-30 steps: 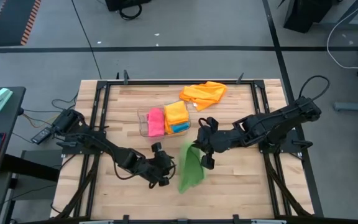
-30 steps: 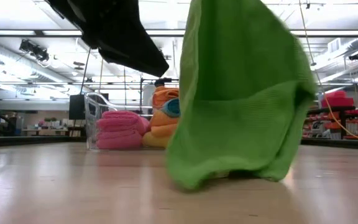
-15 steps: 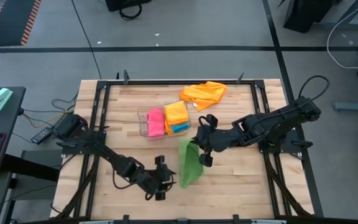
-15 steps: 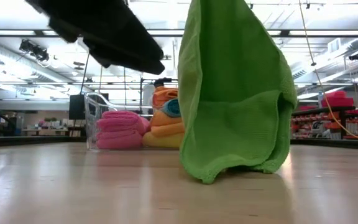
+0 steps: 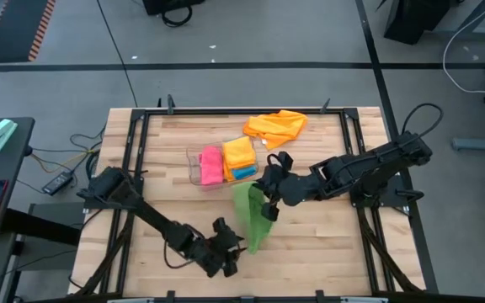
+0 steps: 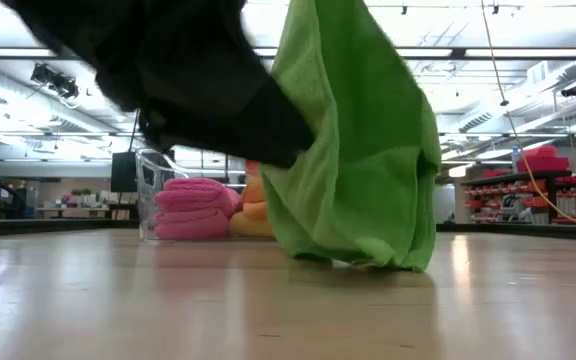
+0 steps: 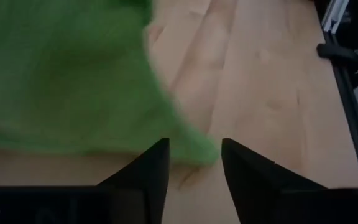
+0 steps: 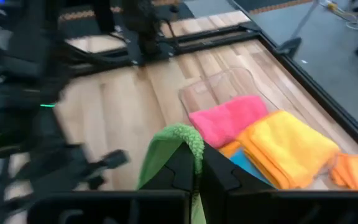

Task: Fold microfiber towels
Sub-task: Fold the green microfiber cloth

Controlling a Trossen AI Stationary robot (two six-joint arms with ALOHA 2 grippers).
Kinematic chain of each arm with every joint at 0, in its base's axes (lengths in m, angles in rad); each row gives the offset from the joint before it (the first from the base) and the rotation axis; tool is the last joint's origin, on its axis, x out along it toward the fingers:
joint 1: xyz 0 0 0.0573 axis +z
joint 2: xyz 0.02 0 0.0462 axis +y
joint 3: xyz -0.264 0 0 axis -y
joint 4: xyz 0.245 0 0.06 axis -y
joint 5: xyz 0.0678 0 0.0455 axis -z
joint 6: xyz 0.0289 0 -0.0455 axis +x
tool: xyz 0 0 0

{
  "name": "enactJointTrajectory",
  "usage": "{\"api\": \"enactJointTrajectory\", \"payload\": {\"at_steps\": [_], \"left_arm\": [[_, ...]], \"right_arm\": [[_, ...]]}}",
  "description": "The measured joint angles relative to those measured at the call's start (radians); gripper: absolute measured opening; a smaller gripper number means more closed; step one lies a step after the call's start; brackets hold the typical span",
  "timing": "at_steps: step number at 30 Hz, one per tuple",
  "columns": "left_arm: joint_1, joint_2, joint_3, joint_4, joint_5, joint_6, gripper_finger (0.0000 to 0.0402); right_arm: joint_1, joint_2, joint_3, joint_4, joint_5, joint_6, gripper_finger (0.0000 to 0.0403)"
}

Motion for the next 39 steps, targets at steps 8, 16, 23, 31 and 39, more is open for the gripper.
{"api": "enactJointTrajectory", "payload": {"at_steps": [8,16,23,31,39], "left_arm": [[-0.012,0.098,0.259,-0.347,-0.095,-0.018,0.012],[0.032,0.137,0.296,-0.399,-0.064,-0.107,0.0155],[0.044,0.141,0.295,-0.476,-0.046,-0.196,0.0195],[0.051,0.142,0.295,-0.678,-0.04,-0.34,0.0182],[0.052,0.142,0.295,-0.775,0.053,-0.391,0.0151]], "right_arm": [[0.016,0.016,0.0,0.007,0.098,0.002,0.0016],[0.026,0.021,0.0,-0.021,0.122,0.028,0.0015],[0.027,0.054,-0.002,-0.016,0.126,0.028,0.0015],[0.026,0.062,-0.001,-0.015,0.14,0.026,0.0014],[0.026,0.062,-0.001,-0.015,0.141,0.025,0.0014]]}}
